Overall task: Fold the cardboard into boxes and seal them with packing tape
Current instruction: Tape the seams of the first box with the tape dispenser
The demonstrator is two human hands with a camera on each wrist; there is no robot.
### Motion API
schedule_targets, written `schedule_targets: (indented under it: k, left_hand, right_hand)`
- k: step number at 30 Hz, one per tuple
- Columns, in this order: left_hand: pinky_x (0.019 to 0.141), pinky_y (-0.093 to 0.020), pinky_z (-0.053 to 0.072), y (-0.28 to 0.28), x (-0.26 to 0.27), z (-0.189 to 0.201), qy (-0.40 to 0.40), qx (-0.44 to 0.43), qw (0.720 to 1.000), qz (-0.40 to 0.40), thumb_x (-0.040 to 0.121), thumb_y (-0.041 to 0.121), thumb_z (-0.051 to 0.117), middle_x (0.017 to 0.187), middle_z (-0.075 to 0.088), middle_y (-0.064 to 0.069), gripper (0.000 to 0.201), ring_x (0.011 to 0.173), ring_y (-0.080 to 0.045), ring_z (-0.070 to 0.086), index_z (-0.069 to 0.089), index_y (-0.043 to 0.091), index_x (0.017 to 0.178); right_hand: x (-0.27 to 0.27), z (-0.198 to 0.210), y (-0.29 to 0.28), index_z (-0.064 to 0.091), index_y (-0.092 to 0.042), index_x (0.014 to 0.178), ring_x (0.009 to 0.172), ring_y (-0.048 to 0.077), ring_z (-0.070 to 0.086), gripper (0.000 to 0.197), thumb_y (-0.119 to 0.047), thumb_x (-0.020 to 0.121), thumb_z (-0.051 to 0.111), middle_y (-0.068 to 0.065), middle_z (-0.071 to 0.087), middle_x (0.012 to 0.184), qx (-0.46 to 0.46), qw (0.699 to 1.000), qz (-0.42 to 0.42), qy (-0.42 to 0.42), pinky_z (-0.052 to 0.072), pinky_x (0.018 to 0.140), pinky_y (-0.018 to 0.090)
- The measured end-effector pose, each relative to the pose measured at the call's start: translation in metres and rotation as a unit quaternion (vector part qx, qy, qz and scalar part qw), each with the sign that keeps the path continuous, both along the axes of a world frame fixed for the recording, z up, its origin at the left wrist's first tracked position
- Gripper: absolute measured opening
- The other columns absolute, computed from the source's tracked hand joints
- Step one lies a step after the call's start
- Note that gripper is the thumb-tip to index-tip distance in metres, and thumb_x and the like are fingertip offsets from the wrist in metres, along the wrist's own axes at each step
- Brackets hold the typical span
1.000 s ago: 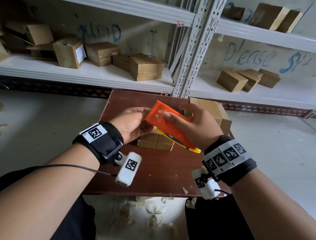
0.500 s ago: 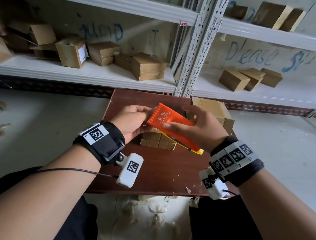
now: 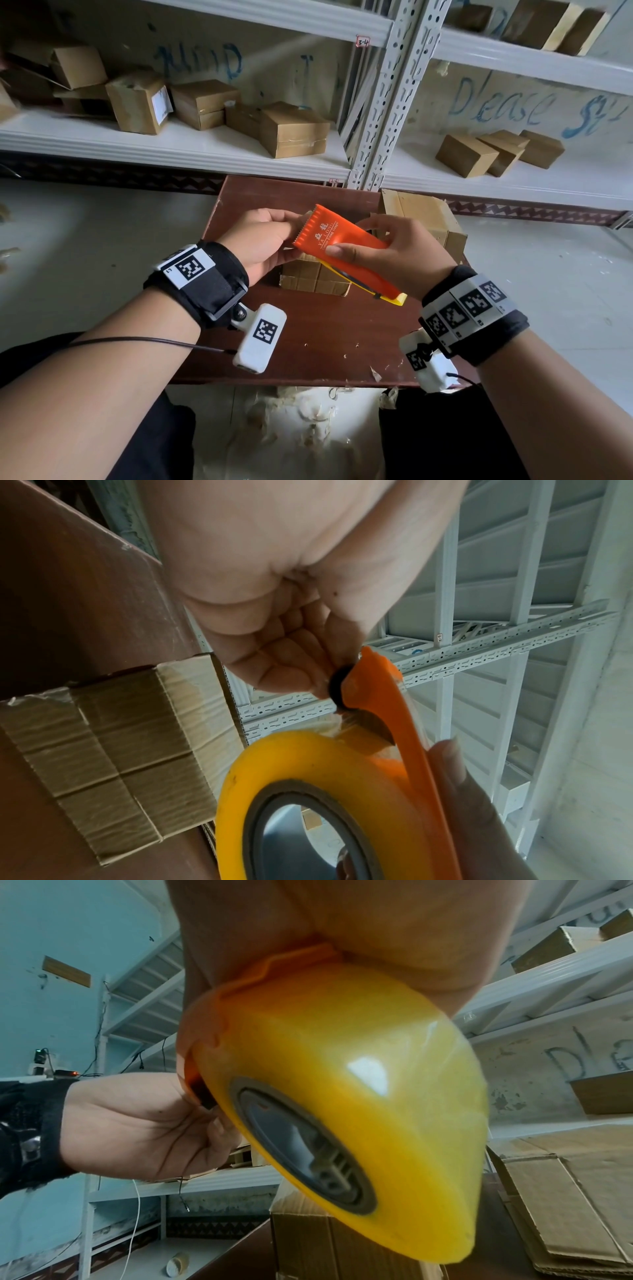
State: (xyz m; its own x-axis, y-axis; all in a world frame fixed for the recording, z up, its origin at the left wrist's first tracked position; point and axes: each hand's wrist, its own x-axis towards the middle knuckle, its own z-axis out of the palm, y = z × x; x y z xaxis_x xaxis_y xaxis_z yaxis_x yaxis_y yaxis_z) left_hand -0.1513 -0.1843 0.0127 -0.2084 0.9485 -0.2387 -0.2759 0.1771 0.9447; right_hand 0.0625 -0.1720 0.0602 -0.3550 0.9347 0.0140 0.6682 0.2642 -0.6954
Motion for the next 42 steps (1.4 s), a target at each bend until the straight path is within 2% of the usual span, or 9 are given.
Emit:
schedule_targets:
  k: [5, 9, 16, 23, 26, 30, 34, 38, 42]
  left_hand:
    - [0.064, -0.028, 0.059, 0.0013, -0.0005, -0.0018, 0.0, -0.003, 1.0, 0.002, 0.093, 0.009, 0.07, 0.084, 0.074, -0.009, 0.012, 0.071, -0.016, 0.069, 0.065, 0.006, 0.103]
    - [0.072, -0.03, 0.057, 0.0005, -0.0034, -0.0031, -0.003, 0.018, 0.999, -0.026, 0.072, 0.032, 0.079, 0.085, 0.075, -0.008, 0.046, 0.074, -0.016, 0.069, 0.07, 0.002, 0.105]
    - [0.07, -0.027, 0.057, -0.0011, -0.0049, -0.0065, -0.001, 0.032, 0.999, -0.038, 0.07, 0.033, 0.078, 0.084, 0.076, -0.006, 0.041, 0.072, -0.014, 0.069, 0.071, 0.005, 0.099]
    - [0.073, -0.03, 0.056, -0.0006, -0.0049, -0.0077, -0.005, 0.032, 0.999, -0.035, 0.07, 0.034, 0.079, 0.083, 0.076, -0.005, 0.036, 0.072, -0.014, 0.07, 0.073, 0.008, 0.095]
    - [0.067, -0.026, 0.056, -0.0007, -0.0054, -0.007, -0.005, 0.031, 0.999, -0.036, 0.071, 0.034, 0.078, 0.082, 0.076, -0.004, 0.038, 0.07, -0.012, 0.069, 0.073, 0.008, 0.097]
    - [0.055, -0.019, 0.052, -0.0005, -0.0065, -0.0055, -0.001, 0.029, 0.999, -0.028, 0.072, 0.035, 0.078, 0.076, 0.074, -0.001, 0.04, 0.061, -0.008, 0.065, 0.072, 0.007, 0.1]
    - [0.052, -0.018, 0.051, 0.0, -0.0062, -0.0059, -0.001, 0.028, 0.999, -0.027, 0.073, 0.033, 0.077, 0.072, 0.073, 0.001, 0.032, 0.058, -0.007, 0.064, 0.072, 0.009, 0.094]
    - [0.053, -0.018, 0.05, 0.0003, -0.0069, -0.0054, 0.008, 0.029, 0.999, -0.029, 0.07, 0.035, 0.078, 0.072, 0.074, 0.001, 0.041, 0.059, -0.007, 0.064, 0.072, 0.007, 0.099]
    - [0.057, -0.02, 0.049, 0.0004, -0.0087, -0.0089, 0.016, 0.019, 0.999, -0.028, 0.068, 0.037, 0.08, 0.079, 0.074, -0.001, 0.049, 0.065, -0.009, 0.063, 0.073, 0.006, 0.105]
  right_hand:
    - [0.0019, -0.0013, 0.0, 0.073, -0.033, 0.113, 0.07, 0.003, 0.074, 0.072, -0.08, 0.059, 0.079, -0.013, 0.076, 0.092, -0.008, 1.0, -0.001, 0.006, 0.062, 0.057, 0.026]
    - [0.0038, -0.0029, -0.0007, 0.072, -0.033, 0.109, 0.071, 0.011, 0.077, 0.071, -0.078, 0.056, 0.082, -0.009, 0.076, 0.092, -0.027, 1.0, -0.001, 0.015, 0.065, 0.056, 0.039]
    - [0.0056, -0.0028, -0.0041, 0.074, -0.031, 0.108, 0.067, 0.013, 0.077, 0.065, -0.071, 0.058, 0.086, -0.007, 0.076, 0.09, -0.034, 0.999, 0.0, 0.027, 0.064, 0.052, 0.042]
    - [0.0064, -0.0027, -0.0049, 0.073, -0.033, 0.107, 0.067, 0.004, 0.074, 0.064, -0.074, 0.059, 0.082, -0.01, 0.075, 0.09, -0.023, 1.0, 0.003, 0.02, 0.064, 0.055, 0.036]
    - [0.0062, -0.0035, -0.0049, 0.072, -0.033, 0.106, 0.067, 0.003, 0.074, 0.061, -0.073, 0.06, 0.082, -0.01, 0.075, 0.09, -0.023, 1.0, 0.006, 0.019, 0.064, 0.054, 0.034]
    - [0.0058, -0.0047, -0.0044, 0.074, -0.03, 0.11, 0.068, 0.008, 0.076, 0.065, -0.072, 0.061, 0.083, -0.009, 0.076, 0.091, -0.028, 0.999, 0.006, 0.025, 0.064, 0.054, 0.038]
    - [0.0053, -0.0049, -0.003, 0.074, -0.031, 0.109, 0.071, 0.01, 0.076, 0.069, -0.077, 0.058, 0.082, -0.009, 0.077, 0.092, -0.022, 0.999, 0.005, 0.026, 0.065, 0.056, 0.039]
    - [0.0052, -0.0049, -0.0019, 0.075, -0.031, 0.107, 0.071, 0.01, 0.077, 0.067, -0.076, 0.059, 0.083, -0.008, 0.077, 0.09, -0.026, 0.999, 0.007, 0.028, 0.065, 0.056, 0.04]
    - [0.0059, -0.0079, -0.0004, 0.073, -0.031, 0.111, 0.075, 0.011, 0.076, 0.073, -0.082, 0.059, 0.08, -0.008, 0.076, 0.092, -0.012, 1.0, 0.006, 0.005, 0.066, 0.059, 0.039]
